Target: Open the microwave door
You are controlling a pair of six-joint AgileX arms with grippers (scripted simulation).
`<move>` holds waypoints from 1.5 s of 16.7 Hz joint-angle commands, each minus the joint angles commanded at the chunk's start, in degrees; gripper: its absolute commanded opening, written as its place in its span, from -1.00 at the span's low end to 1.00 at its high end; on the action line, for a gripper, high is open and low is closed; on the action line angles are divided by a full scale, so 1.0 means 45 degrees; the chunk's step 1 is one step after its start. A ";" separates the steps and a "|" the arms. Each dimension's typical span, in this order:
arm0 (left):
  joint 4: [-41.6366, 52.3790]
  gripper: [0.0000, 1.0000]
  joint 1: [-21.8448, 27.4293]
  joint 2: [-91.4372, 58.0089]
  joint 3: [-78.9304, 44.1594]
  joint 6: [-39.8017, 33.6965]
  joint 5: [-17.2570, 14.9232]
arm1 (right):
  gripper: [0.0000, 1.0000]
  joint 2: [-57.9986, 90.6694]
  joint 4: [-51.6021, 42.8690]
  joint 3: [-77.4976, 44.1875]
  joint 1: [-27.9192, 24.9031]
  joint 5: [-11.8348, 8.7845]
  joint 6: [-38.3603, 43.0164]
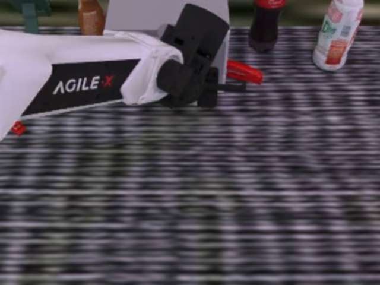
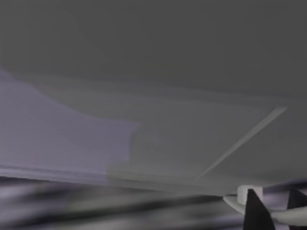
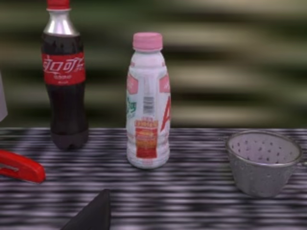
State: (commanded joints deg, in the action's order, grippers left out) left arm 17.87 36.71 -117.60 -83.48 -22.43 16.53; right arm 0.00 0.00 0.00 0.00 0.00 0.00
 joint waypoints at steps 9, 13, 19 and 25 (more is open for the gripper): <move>-0.0385 -1.00 -0.0100 0.0418 0.0654 0.0558 -0.0419 | 1.00 0.0000 0.0000 0.0000 0.0000 0.0000 0.0000; -0.0385 -1.00 -0.0100 0.0418 0.0654 0.0558 -0.0419 | 1.00 0.0000 0.0000 0.0000 0.0000 0.0000 0.0000; -0.0385 -1.00 -0.0100 0.0418 0.0654 0.0558 -0.0419 | 1.00 0.0000 0.0000 0.0000 0.0000 0.0000 0.0000; -0.0385 -1.00 -0.0100 0.0418 0.0654 0.0558 -0.0419 | 1.00 0.0000 0.0000 0.0000 0.0000 0.0000 0.0000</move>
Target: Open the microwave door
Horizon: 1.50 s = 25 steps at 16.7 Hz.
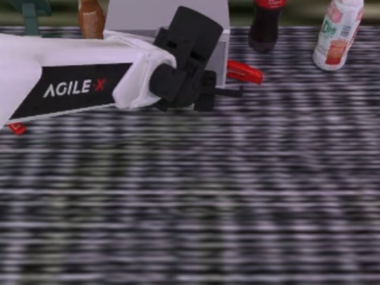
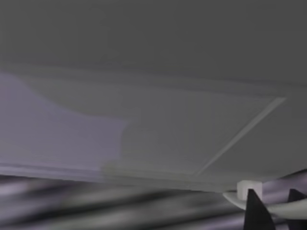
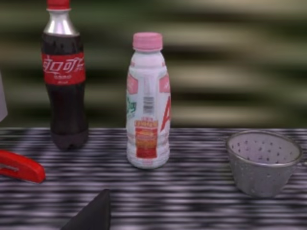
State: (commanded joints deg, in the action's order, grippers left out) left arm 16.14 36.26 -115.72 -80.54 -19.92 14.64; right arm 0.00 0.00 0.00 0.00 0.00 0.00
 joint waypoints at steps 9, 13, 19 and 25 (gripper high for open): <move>-0.0013 -1.00 0.0092 -0.0009 -0.0021 -0.0032 -0.0109 | 1.00 0.0000 0.0000 0.0000 0.0000 0.0000 0.0000; -0.0248 -1.00 -0.0055 0.0286 0.0388 0.0362 -0.0305 | 1.00 0.0000 0.0000 0.0000 0.0000 0.0000 0.0000; -0.0283 -1.00 -0.0093 0.0328 0.0503 0.0455 -0.0353 | 1.00 0.0000 0.0000 0.0000 0.0000 0.0000 0.0000; -0.0283 -1.00 -0.0093 0.0328 0.0503 0.0455 -0.0353 | 1.00 0.0000 0.0000 0.0000 0.0000 0.0000 0.0000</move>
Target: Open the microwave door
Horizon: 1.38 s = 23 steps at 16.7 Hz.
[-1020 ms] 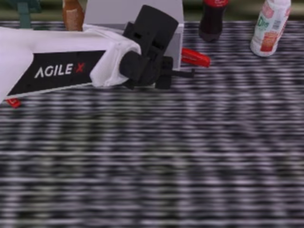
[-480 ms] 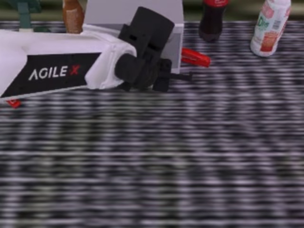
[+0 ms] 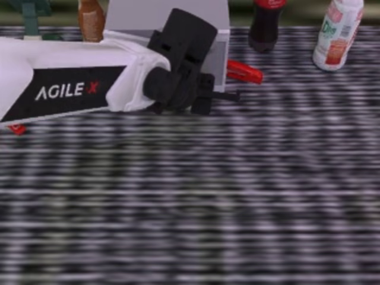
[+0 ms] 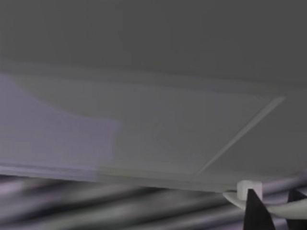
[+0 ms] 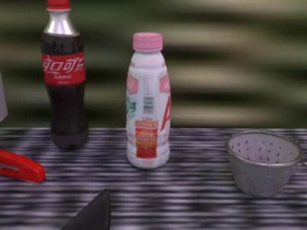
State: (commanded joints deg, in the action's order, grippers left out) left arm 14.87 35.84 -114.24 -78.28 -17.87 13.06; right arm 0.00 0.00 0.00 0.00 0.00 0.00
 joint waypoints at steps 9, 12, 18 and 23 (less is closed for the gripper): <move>0.0000 -1.00 0.0000 0.0000 0.0000 0.0000 0.0000 | 1.00 0.0000 0.0000 0.0000 0.0000 0.0000 0.0000; 0.0000 -1.00 0.0000 0.0000 0.0000 0.0000 0.0000 | 1.00 0.0000 0.0000 0.0000 0.0000 0.0000 0.0000; -0.0185 -1.00 -0.0032 0.0224 0.0276 0.0269 -0.0273 | 1.00 0.0000 0.0000 0.0000 0.0000 0.0000 0.0000; -0.0268 -1.00 -0.0110 0.0333 0.0501 0.0480 -0.0381 | 1.00 0.0000 0.0000 0.0000 0.0000 0.0000 0.0000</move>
State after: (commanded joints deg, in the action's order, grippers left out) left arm 13.66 35.34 -112.74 -76.02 -15.71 11.34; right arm 0.00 0.00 0.00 0.00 0.00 0.00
